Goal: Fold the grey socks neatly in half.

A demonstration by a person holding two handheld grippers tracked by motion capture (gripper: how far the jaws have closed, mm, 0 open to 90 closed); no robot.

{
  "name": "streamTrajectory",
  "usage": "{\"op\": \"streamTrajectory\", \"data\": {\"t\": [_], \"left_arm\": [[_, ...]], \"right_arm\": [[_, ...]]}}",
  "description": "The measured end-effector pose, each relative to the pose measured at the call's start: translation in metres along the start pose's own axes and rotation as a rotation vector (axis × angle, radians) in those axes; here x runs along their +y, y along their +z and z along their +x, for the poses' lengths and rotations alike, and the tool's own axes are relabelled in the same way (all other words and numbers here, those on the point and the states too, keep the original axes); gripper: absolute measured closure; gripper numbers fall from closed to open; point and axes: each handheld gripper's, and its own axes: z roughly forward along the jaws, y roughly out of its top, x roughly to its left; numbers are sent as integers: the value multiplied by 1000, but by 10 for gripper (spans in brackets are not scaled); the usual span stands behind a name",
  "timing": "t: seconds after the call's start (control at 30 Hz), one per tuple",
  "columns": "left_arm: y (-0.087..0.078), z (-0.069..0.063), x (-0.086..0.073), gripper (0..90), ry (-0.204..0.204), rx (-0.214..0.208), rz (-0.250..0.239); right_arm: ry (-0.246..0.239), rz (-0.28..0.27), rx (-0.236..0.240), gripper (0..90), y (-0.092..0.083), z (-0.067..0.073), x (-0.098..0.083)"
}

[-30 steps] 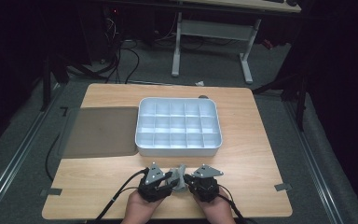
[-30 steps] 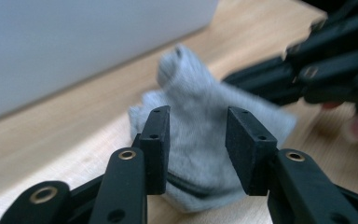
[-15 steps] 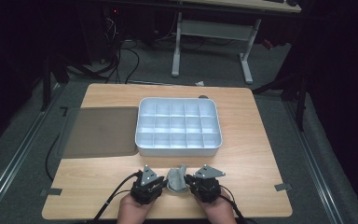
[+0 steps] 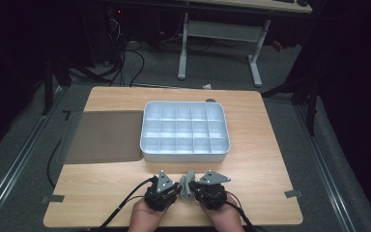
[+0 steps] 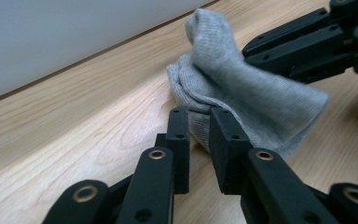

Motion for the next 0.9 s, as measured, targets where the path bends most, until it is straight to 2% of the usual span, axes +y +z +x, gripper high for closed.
{"op": "streamTrajectory", "data": {"t": [0.13, 0.37, 0.47, 0.63, 0.77, 0.9], "left_arm": [[5, -6, 3, 823, 35, -30, 0], [10, -13, 6, 875, 84, -51, 14], [14, -17, 7, 883, 105, -76, 19], [16, -19, 7, 879, 111, -78, 22], [17, -20, 7, 879, 119, -64, 34], [17, -17, 5, 877, 113, -64, 44]], "right_arm": [[3, -3, -9, 844, 0, -2, -1], [-3, -10, -17, 845, -5, -1, -3], [11, -7, -27, 845, -8, -4, -6], [10, -10, -30, 849, -10, -6, -8], [4, -7, -22, 899, -8, -5, -10], [-26, -2, -35, 900, -3, -1, -12]]}}
